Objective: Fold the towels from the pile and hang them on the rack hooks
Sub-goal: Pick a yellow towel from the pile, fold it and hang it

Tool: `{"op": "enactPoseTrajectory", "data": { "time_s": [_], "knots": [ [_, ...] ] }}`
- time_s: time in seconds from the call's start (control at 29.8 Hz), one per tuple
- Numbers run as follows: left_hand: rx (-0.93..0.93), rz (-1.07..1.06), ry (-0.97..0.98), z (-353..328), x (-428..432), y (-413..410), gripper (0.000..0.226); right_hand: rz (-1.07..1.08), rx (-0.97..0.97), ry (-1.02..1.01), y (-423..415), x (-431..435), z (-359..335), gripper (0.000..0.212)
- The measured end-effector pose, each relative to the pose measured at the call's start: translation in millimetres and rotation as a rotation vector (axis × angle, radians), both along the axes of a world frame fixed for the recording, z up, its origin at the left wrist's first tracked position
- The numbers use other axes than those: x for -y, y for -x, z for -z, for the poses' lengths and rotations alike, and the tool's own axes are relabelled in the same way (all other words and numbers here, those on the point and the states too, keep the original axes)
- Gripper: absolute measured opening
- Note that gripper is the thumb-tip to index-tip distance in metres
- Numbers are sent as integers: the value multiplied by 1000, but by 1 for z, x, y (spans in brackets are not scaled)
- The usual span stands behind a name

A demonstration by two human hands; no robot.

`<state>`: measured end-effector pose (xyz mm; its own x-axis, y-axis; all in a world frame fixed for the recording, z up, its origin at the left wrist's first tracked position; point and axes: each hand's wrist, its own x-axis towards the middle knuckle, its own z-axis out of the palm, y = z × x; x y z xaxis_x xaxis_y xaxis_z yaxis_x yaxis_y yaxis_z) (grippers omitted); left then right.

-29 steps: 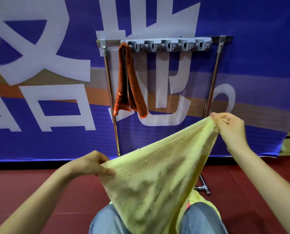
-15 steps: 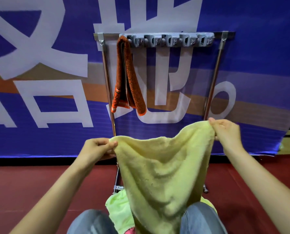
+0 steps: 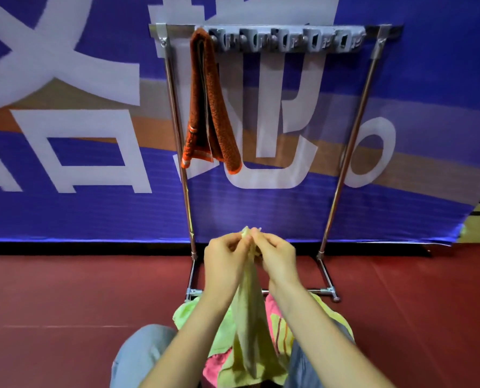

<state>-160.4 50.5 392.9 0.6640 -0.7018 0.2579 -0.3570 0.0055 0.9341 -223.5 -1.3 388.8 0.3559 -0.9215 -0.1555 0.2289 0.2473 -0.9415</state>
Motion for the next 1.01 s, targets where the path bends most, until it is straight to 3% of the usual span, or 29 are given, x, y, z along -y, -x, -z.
{"op": "enactPoseTrajectory", "data": {
  "time_s": [0.17, 0.34, 0.64, 0.81, 1.01],
  "knots": [
    [-38, 32, 18, 14, -15, -3, 12, -143, 75, -15, 4, -14, 14, 41],
    [8, 76, 8, 24, -25, -15, 16, -336, -45, 74, 15, -13, 21, 54],
    [184, 139, -36, 32, -35, -10, 29, -281, -259, 532, 29, -3, 28, 38],
    [224, 108, -38, 38, -36, -11, 26, -397, -288, 414, 39, -4, 40, 35],
    [207, 39, -39, 29, -40, -23, 28, -538, -467, 385, 54, 5, 65, 28]
  ]
}}
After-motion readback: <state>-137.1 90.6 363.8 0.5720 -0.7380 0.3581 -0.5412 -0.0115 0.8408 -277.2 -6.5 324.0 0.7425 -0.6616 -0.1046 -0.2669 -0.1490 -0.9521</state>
